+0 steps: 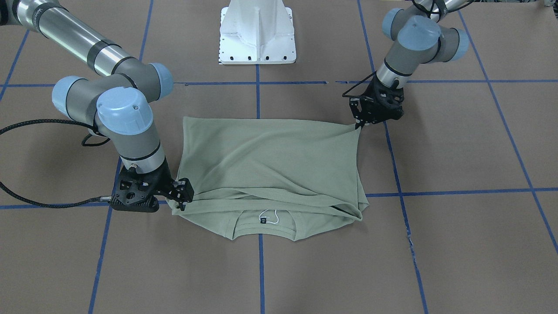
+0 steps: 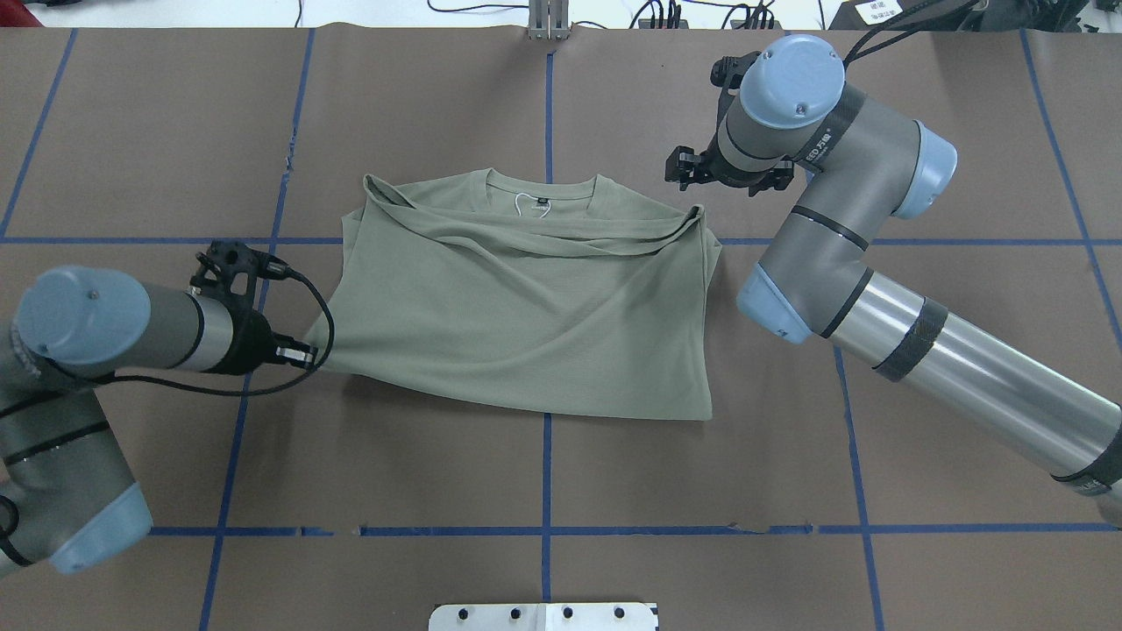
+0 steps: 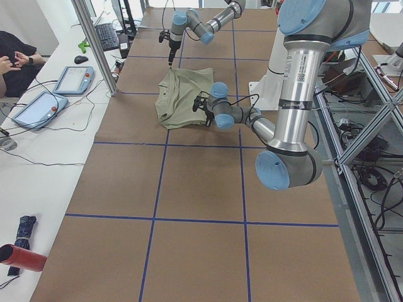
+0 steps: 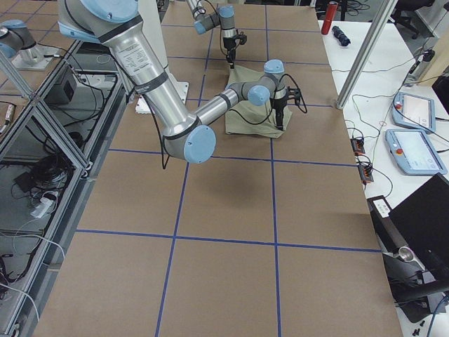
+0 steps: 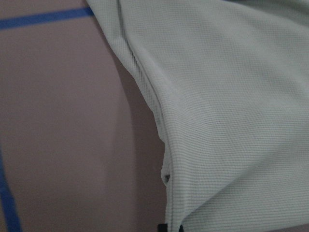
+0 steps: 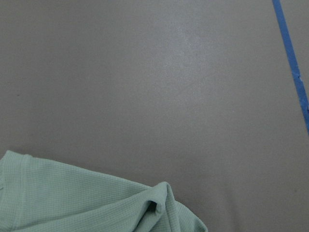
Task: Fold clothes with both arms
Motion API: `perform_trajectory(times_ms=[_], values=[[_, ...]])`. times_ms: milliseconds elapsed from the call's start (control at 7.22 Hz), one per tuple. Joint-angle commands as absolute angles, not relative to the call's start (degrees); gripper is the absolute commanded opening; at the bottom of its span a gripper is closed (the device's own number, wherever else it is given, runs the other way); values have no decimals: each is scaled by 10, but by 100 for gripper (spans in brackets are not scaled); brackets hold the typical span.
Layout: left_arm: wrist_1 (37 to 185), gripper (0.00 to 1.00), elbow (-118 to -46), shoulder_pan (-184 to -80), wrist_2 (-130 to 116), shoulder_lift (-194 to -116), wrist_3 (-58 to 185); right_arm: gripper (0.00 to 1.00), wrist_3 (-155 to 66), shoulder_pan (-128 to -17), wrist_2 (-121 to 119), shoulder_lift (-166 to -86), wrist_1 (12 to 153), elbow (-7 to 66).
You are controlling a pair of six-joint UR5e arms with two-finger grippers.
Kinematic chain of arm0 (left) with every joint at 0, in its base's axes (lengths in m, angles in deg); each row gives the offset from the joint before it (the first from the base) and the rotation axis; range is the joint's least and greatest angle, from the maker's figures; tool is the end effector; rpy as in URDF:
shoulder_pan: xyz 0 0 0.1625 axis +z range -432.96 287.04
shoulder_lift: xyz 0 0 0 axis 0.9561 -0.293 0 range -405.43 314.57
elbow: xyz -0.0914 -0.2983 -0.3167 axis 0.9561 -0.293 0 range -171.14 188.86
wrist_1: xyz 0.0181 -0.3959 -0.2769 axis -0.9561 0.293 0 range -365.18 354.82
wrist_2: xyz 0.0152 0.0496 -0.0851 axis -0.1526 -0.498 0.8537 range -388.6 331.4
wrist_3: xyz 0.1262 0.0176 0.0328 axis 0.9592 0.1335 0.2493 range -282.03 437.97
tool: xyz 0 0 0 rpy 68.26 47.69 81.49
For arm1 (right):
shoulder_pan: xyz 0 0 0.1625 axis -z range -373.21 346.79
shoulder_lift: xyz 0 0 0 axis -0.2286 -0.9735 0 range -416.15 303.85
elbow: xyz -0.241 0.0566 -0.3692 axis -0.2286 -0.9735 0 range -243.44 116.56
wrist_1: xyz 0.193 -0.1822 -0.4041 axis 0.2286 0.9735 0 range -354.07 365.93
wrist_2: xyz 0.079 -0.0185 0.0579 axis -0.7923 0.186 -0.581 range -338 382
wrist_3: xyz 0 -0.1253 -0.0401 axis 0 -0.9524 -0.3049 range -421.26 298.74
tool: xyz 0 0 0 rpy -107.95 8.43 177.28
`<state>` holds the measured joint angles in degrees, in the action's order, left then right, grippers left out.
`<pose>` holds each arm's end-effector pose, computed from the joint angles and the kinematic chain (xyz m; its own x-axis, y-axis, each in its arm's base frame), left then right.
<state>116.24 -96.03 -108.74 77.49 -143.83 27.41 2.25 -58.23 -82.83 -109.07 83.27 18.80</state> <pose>0.4728 -0.4601 0.4102 0.6022 0.3185 -0.7320 -0.0057 0.9187 0.3950 -0.5181 -0.6591 0.3173 0.7213 0.1117 0.6835 -0.2692 0.9545 0.1281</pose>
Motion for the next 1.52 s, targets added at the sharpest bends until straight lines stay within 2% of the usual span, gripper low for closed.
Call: perform_trajectory(times_ms=[0, 277, 554, 693, 831, 970, 1247, 1385], values=[[1122, 0, -857, -1206, 775, -1513, 431, 100, 24, -581, -829, -1090, 832, 189], [1131, 0, -646, -1252, 773, -1672, 460, 100, 25, -580, -829, -1092, 833, 201], [1159, 0, -477, -1276, 760, -1803, 487, 100, 25, -580, -829, -1092, 833, 210], [1178, 0, -419, -1280, 736, -1843, 489, 100, 25, -580, -830, -1092, 833, 215], [1190, 3, -420, -1288, 733, -1841, 498, 100, 27, -576, -829, -1092, 834, 215], [1252, 99, -430, -1289, 737, -1809, 502, 100, 25, -565, -828, -1087, 832, 210], [1270, 100, -458, -1322, 873, -1788, 498, 100, 51, -544, -822, -1064, 765, 170], [1270, 100, -526, -1322, 890, -1742, 489, 99, 104, -522, -775, -1011, 728, 98]])
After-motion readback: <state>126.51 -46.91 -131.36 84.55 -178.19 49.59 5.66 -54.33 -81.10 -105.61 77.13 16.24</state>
